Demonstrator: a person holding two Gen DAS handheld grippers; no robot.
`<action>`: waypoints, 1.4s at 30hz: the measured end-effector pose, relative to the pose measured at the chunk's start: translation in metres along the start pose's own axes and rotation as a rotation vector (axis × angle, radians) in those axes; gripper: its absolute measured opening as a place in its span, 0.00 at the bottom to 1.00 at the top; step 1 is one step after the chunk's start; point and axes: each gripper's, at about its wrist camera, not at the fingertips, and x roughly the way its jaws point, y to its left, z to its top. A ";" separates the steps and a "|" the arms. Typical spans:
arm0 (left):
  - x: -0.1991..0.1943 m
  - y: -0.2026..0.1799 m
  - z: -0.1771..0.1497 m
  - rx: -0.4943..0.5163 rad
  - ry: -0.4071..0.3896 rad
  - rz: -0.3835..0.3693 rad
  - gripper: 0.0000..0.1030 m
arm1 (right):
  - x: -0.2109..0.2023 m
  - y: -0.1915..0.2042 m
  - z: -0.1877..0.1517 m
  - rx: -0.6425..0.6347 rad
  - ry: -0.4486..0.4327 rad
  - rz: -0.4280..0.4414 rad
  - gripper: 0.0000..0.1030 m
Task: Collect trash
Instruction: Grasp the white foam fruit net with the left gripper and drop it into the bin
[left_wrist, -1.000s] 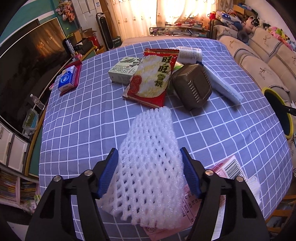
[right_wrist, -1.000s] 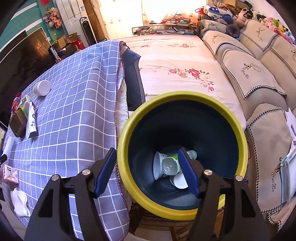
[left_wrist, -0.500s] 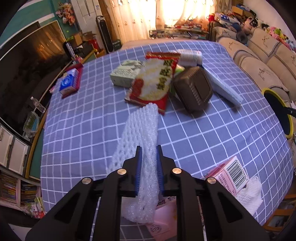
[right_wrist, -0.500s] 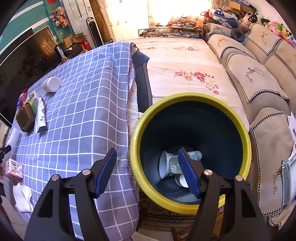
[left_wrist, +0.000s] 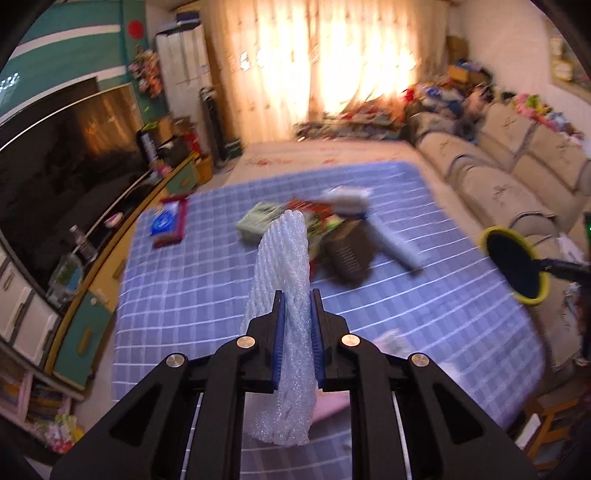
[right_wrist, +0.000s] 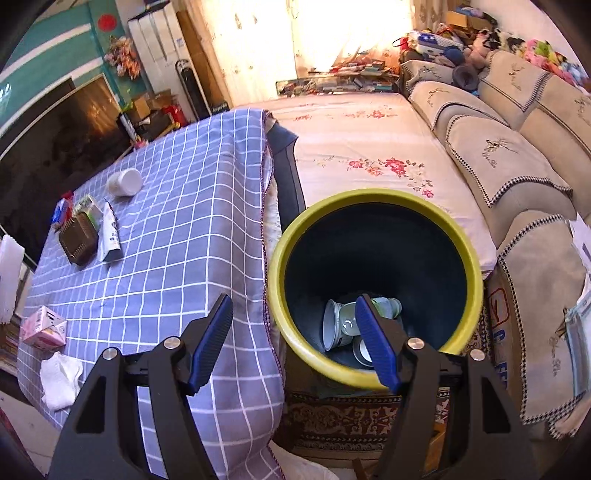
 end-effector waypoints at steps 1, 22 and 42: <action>-0.007 -0.009 0.003 0.007 -0.017 -0.032 0.13 | -0.006 -0.003 -0.004 0.011 -0.011 0.002 0.66; 0.079 -0.316 0.060 0.266 0.136 -0.579 0.13 | -0.073 -0.090 -0.093 0.250 -0.117 -0.070 0.70; 0.224 -0.453 0.063 0.285 0.257 -0.487 0.68 | -0.080 -0.115 -0.117 0.309 -0.106 -0.091 0.74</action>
